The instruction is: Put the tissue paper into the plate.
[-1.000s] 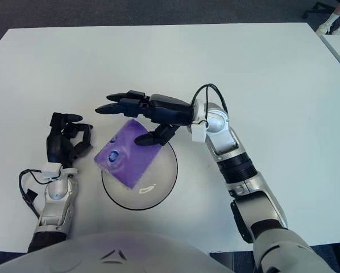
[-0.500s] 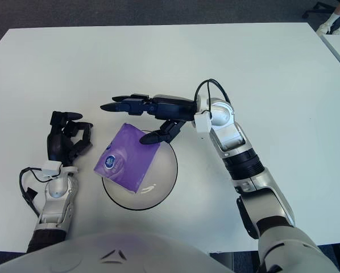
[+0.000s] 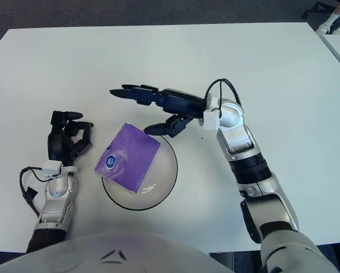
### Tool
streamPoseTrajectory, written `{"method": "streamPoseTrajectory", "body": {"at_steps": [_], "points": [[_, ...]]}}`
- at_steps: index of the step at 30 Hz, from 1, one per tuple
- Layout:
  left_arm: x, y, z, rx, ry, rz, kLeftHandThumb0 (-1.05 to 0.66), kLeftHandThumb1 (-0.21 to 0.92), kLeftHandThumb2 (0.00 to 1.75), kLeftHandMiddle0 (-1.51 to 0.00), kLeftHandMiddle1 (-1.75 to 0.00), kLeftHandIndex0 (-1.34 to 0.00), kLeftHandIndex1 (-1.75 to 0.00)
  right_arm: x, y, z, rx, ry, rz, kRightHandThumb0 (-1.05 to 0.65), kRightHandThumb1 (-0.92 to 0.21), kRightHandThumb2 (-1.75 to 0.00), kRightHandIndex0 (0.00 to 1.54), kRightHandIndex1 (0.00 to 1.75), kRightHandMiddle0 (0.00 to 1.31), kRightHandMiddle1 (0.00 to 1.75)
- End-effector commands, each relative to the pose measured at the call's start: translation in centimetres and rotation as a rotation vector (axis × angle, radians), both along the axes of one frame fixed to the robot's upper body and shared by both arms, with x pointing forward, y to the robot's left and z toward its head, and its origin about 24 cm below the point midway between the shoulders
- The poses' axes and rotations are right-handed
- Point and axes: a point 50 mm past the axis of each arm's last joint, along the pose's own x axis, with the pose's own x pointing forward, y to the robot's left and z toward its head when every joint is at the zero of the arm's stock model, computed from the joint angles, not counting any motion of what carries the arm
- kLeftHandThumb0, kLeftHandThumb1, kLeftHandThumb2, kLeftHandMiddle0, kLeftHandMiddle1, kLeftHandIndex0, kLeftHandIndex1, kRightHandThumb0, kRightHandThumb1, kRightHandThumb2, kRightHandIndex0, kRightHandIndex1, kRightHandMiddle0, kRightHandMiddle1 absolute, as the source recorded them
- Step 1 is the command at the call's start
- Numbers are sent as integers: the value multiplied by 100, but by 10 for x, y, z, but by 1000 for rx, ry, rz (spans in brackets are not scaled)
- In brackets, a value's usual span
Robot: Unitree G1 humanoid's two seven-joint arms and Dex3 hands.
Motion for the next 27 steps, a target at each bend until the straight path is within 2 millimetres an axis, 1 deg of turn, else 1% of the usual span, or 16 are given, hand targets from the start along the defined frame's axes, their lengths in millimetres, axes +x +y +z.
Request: {"method": "streamPoseTrajectory", "body": {"at_steps": [1,2,4,6,9,11,12,13,15,16,18,19,23,24,27], "points": [[-31,-1,-47,0,220,-1,0,65,80,-57,-137,-23,-175,3,-6,-3,92,24,-60,-98,-92,-83,0,0,0,0],[-32,-1,-47,1,214,-4,0,61,85,-59,-138,-26,-175,1,-9,0,117,36,-58,-97,-92,-83,0,0,0,0],[-32,-1,-46,-2,207,-12,0,55,94,-61,-139,-29,-175,4,-18,3,166,63,-70,-95,-92,-86,0,0,0,0],[-32,-1,-45,-11,205,-16,-1,52,98,-62,-140,-31,-175,9,-26,0,227,78,-112,-92,-92,-89,0,0,0,0],[-31,-2,-44,-21,203,-14,-1,49,101,-63,-141,-32,-175,12,-31,-2,291,78,-179,-87,-92,-96,1,1,0,0],[-31,-2,-44,-25,203,-16,-1,48,102,-64,-141,-33,-175,13,-35,-6,326,96,-221,-85,-92,-98,3,2,1,0],[-31,-2,-44,-26,202,-17,-1,48,103,-64,-141,-33,-175,14,-37,-11,355,118,-251,-83,-92,-99,4,2,1,1],[-30,-3,-43,-26,201,-18,-1,48,103,-64,-141,-33,-175,15,-39,-18,398,144,-284,-81,-92,-99,5,6,1,12],[-30,-3,-43,-25,199,-18,-1,47,104,-65,-141,-34,-175,16,-39,-27,474,181,-327,-72,-92,-100,2,41,0,54],[-30,-3,-42,-24,199,-18,-1,46,105,-65,-141,-34,-175,16,-38,-30,503,192,-339,-69,-92,-101,2,50,0,65],[-29,-3,-42,-20,200,-17,-1,45,106,-66,-141,-36,-175,16,-34,-35,579,226,-368,-61,-92,-104,1,76,0,96],[-29,-3,-42,-18,201,-17,-1,44,107,-66,-141,-36,-175,15,-32,-37,613,245,-378,-58,-92,-104,0,84,0,106],[-29,-3,-42,-11,202,-16,-1,43,108,-66,-141,-37,-175,15,-29,-42,748,350,-438,-52,-91,-107,2,99,0,127],[-29,-3,-42,-10,203,-14,-1,43,108,-67,-141,-37,-175,16,-29,-43,773,375,-455,-50,-90,-108,4,103,3,136],[-28,-3,-41,-3,207,-7,-1,43,108,-67,-140,-37,-175,16,-30,-47,830,442,-515,-48,-89,-111,9,109,10,149]]}}
